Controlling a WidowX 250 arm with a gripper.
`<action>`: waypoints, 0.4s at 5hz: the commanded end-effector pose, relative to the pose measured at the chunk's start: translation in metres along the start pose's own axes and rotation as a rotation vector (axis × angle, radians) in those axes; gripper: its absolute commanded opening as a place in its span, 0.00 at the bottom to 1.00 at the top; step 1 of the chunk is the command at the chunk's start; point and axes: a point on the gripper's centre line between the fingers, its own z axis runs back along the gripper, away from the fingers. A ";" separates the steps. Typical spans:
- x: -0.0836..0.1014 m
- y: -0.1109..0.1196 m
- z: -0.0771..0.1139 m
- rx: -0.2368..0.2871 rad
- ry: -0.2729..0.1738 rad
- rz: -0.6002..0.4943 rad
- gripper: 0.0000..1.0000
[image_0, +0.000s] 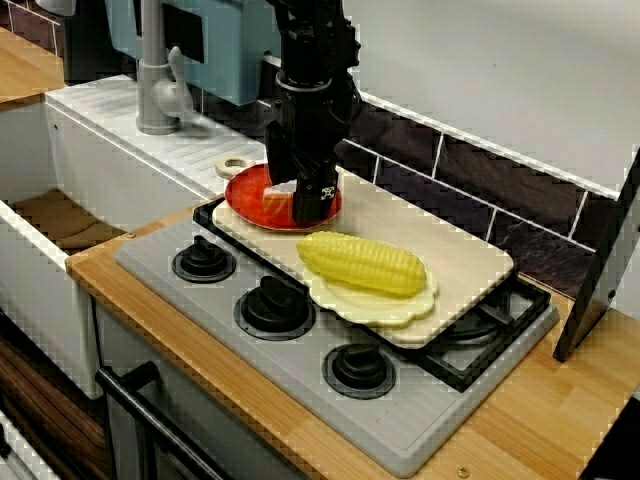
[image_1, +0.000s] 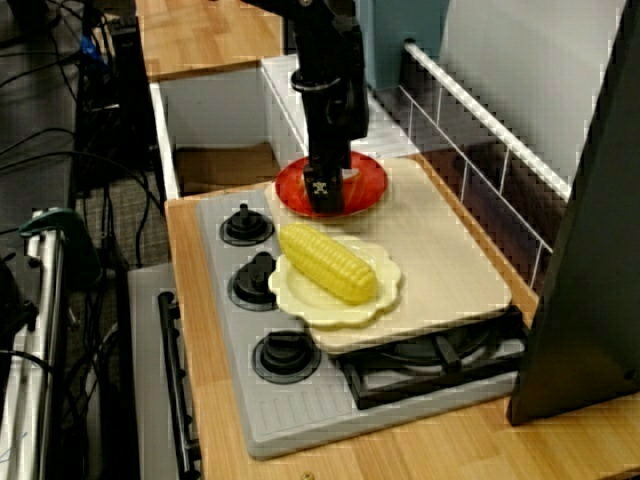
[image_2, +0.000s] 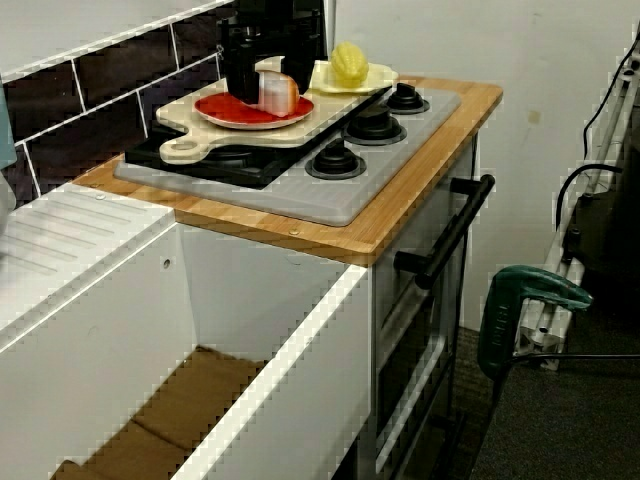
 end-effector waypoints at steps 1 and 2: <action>0.005 0.001 0.016 0.009 -0.076 -0.015 0.00; 0.008 -0.001 0.027 0.017 -0.094 -0.031 0.00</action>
